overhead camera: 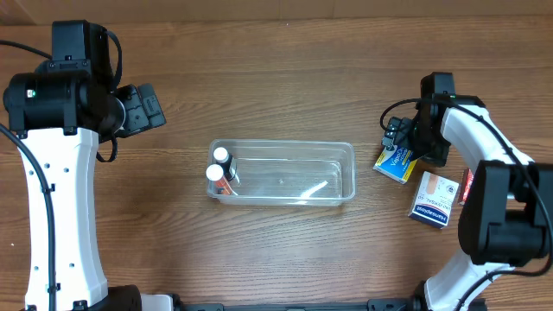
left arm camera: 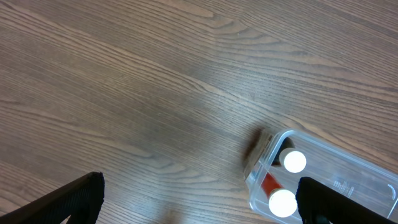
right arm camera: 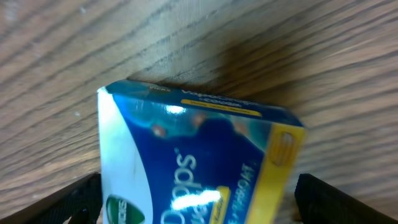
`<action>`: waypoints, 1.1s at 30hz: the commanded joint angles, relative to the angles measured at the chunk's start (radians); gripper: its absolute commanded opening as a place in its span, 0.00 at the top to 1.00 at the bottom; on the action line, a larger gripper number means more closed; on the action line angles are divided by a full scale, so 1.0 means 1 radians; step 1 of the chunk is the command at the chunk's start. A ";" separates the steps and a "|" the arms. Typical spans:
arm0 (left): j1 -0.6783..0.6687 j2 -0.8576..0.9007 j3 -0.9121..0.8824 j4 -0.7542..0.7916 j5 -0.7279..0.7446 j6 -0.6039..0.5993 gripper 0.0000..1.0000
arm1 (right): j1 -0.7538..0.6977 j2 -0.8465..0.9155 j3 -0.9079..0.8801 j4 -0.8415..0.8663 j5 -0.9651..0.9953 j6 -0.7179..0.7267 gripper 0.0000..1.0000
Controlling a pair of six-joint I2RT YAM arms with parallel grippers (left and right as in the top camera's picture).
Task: Pack container
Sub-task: 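Lower the blue box into the container's right end and release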
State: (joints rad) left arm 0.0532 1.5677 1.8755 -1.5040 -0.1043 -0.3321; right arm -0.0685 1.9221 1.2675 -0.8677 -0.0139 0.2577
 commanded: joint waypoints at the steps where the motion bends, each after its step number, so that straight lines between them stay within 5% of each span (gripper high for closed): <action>1: 0.005 0.003 0.010 0.002 0.009 0.021 0.00 | 0.002 0.046 -0.005 0.007 0.011 0.004 0.00; 7: 0.005 0.003 0.010 0.002 0.013 0.021 0.00 | 0.002 0.050 -0.005 0.005 0.012 0.004 0.00; 13: 0.005 0.003 0.010 0.002 0.016 0.021 0.00 | 0.002 0.050 -0.005 0.003 0.012 0.004 0.24; 26: 0.005 0.003 0.010 0.002 0.016 0.021 0.00 | 0.018 -0.120 0.148 -0.171 -0.031 0.004 0.24; 33: 0.005 0.003 0.010 0.002 0.016 0.022 0.00 | 0.262 -0.406 0.230 -0.319 -0.036 0.010 0.23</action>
State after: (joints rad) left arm 0.0532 1.5677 1.8755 -1.5036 -0.0971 -0.3321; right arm 0.0769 1.6287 1.4681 -1.1629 -0.0364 0.2607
